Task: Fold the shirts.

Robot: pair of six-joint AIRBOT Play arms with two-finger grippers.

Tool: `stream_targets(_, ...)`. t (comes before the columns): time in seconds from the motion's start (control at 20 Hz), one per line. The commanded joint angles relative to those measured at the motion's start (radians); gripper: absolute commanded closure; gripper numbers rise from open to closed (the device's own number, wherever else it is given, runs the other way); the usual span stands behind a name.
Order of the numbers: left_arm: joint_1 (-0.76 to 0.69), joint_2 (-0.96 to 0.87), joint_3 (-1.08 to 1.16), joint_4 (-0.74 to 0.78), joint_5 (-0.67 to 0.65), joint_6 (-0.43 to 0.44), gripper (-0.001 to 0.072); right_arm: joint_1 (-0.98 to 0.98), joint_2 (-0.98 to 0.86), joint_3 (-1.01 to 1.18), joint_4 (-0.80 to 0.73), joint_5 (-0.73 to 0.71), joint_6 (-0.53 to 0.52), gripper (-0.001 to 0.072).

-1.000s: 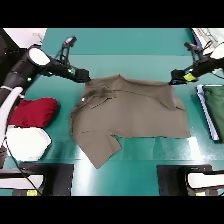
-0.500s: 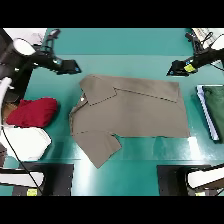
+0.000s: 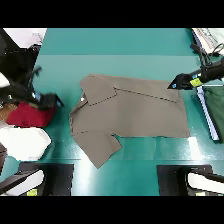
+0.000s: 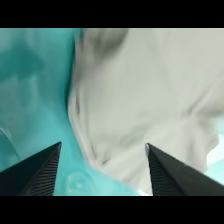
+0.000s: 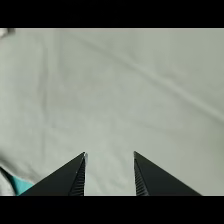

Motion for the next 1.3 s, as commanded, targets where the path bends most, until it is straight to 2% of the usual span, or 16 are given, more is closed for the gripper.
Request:
stream_targets(0.0,0.011,0.137,-0.312,-0.064,0.102,0.000,0.0105,-0.002,0.107,-0.121,0.006,-0.061,-0.009,0.0368)
stream_targets(0.3,0.010,0.143,-0.471,-0.146,0.173,0.056,0.0105,-0.002,0.172,-0.151,0.007,-0.090,-0.009,0.0374)
stream_targets(0.5,0.010,0.143,-0.513,-0.191,0.213,0.065,0.0106,-0.002,0.177,-0.151,0.007,-0.089,-0.008,0.0375)
stream_targets(0.65,0.010,0.140,-0.534,-0.261,0.240,0.103,0.0107,-0.002,0.177,-0.151,0.007,-0.089,-0.005,0.0375)
stream_targets(0.85,0.000,0.134,-0.534,-0.272,0.278,0.103,0.0120,-0.002,0.177,-0.151,0.008,-0.089,0.003,0.0375)
stream_targets(0.9,-0.024,0.134,-0.534,-0.273,0.287,0.105,0.0353,-0.002,0.177,-0.151,0.007,-0.089,0.003,0.0375)
stream_targets(0.95,-0.058,0.134,-0.534,-0.273,0.299,0.105,0.0482,-0.002,0.177,-0.151,0.007,-0.089,0.003,0.0375)
stream_targets(1.0,-0.098,0.134,-0.532,-0.274,0.319,0.104,0.0481,-0.002,0.177,-0.151,0.007,-0.085,0.003,0.0375)
stream_targets(1.05,-0.124,0.134,-0.527,-0.274,0.327,0.103,0.0556,-0.002,0.177,-0.151,0.003,-0.077,0.003,0.0376)
stream_targets(1.1,-0.131,0.134,-0.516,-0.272,0.324,0.103,0.0679,-0.006,0.177,-0.151,-0.005,-0.063,0.003,0.0375)
stream_targets(1.25,-0.131,0.135,-0.447,-0.258,0.280,0.097,0.0680,-0.078,0.179,-0.158,-0.004,0.039,0.002,0.0375)
